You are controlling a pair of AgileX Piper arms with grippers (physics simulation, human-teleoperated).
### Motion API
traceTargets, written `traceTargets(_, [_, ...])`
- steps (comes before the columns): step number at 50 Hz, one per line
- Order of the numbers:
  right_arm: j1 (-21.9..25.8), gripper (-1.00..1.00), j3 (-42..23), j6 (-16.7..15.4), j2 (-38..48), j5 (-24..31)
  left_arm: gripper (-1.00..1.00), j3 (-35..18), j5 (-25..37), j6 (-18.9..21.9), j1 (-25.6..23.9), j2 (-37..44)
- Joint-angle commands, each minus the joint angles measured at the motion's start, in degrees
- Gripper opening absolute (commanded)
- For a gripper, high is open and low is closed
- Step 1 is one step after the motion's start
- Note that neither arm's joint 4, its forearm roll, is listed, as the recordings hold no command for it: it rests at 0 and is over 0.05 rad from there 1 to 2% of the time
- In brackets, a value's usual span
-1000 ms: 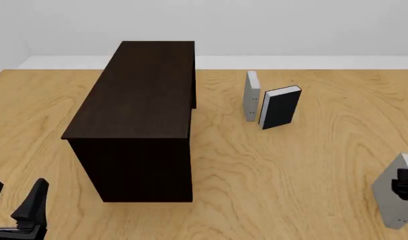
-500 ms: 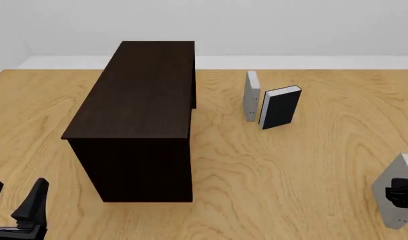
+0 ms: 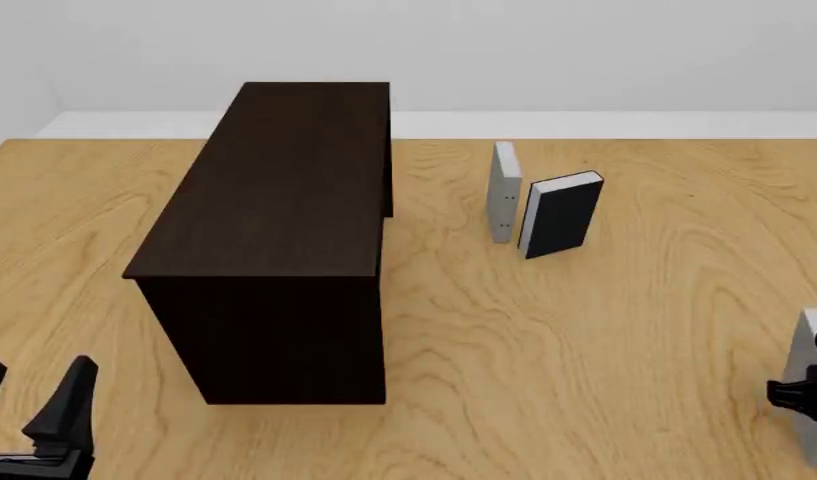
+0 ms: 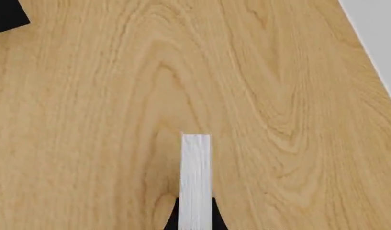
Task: Pick up the book on the right and place it under the cabinet shelf.
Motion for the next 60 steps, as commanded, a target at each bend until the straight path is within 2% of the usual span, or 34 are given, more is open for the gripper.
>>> traceTargets(1, [0.9,-1.0,-2.0,1.8,-4.4,4.5,1.0,0.0,-0.2,0.0,0.0,0.2])
traceTargets(12, [5.1,-1.0,-6.1,6.2,-12.9,13.5,1.0,0.0,0.1,0.1,0.0,-0.1])
traceTargets(18, [11.1,-1.0,-8.0,12.0,-16.4,17.8,1.0,0.0,0.2,0.0,0.0,-0.2])
traceTargets(22, [13.8,-1.0,-8.6,14.3,-17.5,18.8,1.0,0.0,0.3,0.0,0.0,-0.3])
traceTargets(30, [20.8,-1.0,-9.6,21.5,-20.2,21.1,1.0,0.0,0.3,0.1,0.0,-0.4])
traceTargets(38, [24.7,-1.0,-10.9,26.0,-21.0,21.2,1.0,0.0,0.3,0.2,0.0,-0.4])
traceTargets(41, [27.4,-1.0,-11.0,29.3,-21.2,20.9,1.0,0.0,0.2,0.3,0.0,-0.2])
traceTargets(53, [32.7,-1.0,-11.5,33.4,-18.6,17.4,1.0,0.0,0.6,0.5,0.0,-0.8])
traceTargets(55, [34.3,-1.0,-11.6,35.8,-18.9,16.8,1.0,0.0,0.6,0.5,0.0,-0.7])
traceTargets(56, [34.2,-1.0,-11.7,35.8,-18.6,16.5,1.0,0.0,0.6,0.5,0.0,-0.7])
traceTargets(57, [34.8,-1.0,-11.5,37.7,-18.5,15.6,1.0,0.0,0.8,0.3,0.0,-0.9])
traceTargets(60, [36.5,-1.0,-10.6,39.2,-17.2,13.4,1.0,0.0,0.9,0.0,0.0,-0.9])
